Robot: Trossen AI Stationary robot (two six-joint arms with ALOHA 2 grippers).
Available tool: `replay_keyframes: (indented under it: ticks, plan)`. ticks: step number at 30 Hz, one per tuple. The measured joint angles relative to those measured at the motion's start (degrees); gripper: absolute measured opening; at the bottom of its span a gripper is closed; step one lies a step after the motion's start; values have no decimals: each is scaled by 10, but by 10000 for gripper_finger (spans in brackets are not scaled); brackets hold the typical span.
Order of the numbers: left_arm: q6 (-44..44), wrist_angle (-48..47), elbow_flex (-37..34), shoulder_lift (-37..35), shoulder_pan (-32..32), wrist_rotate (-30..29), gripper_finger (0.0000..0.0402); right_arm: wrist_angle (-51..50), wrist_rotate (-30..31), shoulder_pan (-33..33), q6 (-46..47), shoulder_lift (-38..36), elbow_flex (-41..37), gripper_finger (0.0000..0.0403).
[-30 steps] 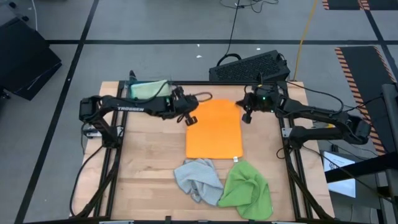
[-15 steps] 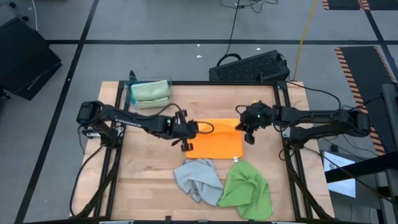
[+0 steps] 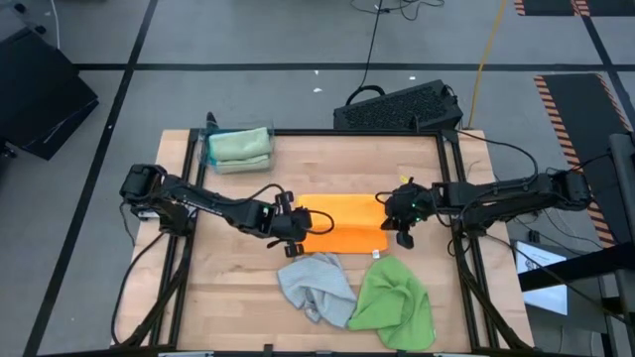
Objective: Fold microfiber towels
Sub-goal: Fold the orange microfiber cloth
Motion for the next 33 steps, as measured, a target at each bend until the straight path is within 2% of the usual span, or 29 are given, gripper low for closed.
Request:
replay_keyframes:
  ticks: [5, 11, 18, 25, 30, 33]
  plan:
    - [-26, 27, -27, 0, -10, 8, 4, 11, -9, 24, 31, 2, -4, 0]
    - [-32, 57, -51, 0, -15, 14, 8, 94, -9, 55, 64, 2, -50, 0]
    - [-42, 146, -91, 0, -16, 32, 9, 113, -10, 70, 94, 2, -83, 0]
    - [-47, 146, -92, 0, -18, 39, 7, 234, -14, 94, 124, 2, -135, 0]
    - [-57, 146, -92, 0, -18, 46, 15, 237, -23, 99, 128, 2, -143, 5]
    - [-65, 145, -92, 0, -18, 46, 10, 248, -25, 99, 129, 2, -143, 28]
